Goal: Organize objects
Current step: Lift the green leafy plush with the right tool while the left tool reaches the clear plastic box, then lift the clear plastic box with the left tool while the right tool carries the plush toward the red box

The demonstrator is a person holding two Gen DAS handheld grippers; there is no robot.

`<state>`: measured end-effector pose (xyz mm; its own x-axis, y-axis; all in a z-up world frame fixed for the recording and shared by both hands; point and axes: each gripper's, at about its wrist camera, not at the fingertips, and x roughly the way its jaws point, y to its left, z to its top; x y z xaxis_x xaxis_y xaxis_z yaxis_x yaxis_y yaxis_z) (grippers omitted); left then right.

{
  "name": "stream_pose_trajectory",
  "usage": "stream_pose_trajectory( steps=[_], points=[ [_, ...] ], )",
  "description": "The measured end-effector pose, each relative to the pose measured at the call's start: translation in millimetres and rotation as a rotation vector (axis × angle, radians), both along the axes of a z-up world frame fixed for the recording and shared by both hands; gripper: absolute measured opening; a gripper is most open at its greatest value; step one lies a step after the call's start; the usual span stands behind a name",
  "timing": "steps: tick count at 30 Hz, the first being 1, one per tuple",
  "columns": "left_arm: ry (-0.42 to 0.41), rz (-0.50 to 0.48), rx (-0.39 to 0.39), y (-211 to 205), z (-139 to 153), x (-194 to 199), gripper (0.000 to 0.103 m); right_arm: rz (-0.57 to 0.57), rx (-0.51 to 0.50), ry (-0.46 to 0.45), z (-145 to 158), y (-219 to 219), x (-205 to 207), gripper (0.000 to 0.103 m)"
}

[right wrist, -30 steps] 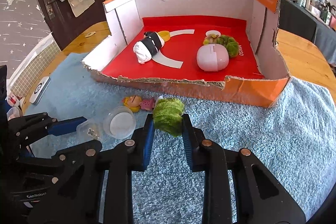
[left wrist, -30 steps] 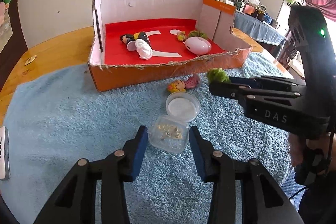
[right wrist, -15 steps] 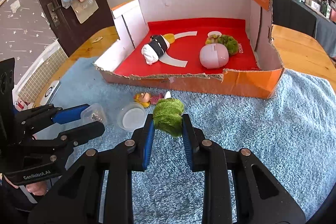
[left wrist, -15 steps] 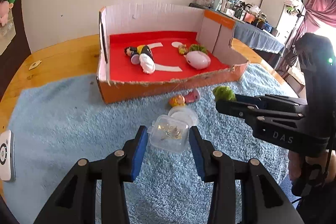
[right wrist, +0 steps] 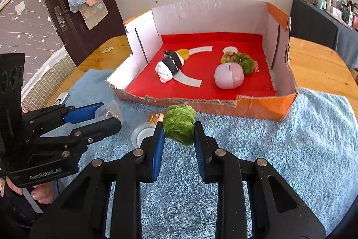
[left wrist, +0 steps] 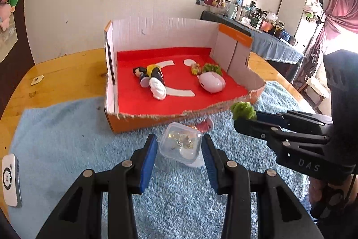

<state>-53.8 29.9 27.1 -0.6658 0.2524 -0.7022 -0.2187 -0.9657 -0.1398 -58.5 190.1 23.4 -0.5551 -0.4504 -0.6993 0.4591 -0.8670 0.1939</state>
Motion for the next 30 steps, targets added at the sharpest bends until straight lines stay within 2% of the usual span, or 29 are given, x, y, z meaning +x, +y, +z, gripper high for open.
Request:
stream_pose_trajectory(
  steps=[18, 30],
  points=[
    [0.008, 0.014, 0.021, 2.6, 19.4, -38.7, 0.043, 0.001, 0.008, 0.025, 18.9, -1.1, -26.6, 0.024],
    [-0.014, 0.014, 0.030, 3.9, 20.1, -67.8, 0.043, -0.003, 0.013, 0.009, 22.3, -0.3, -48.8, 0.024]
  ],
)
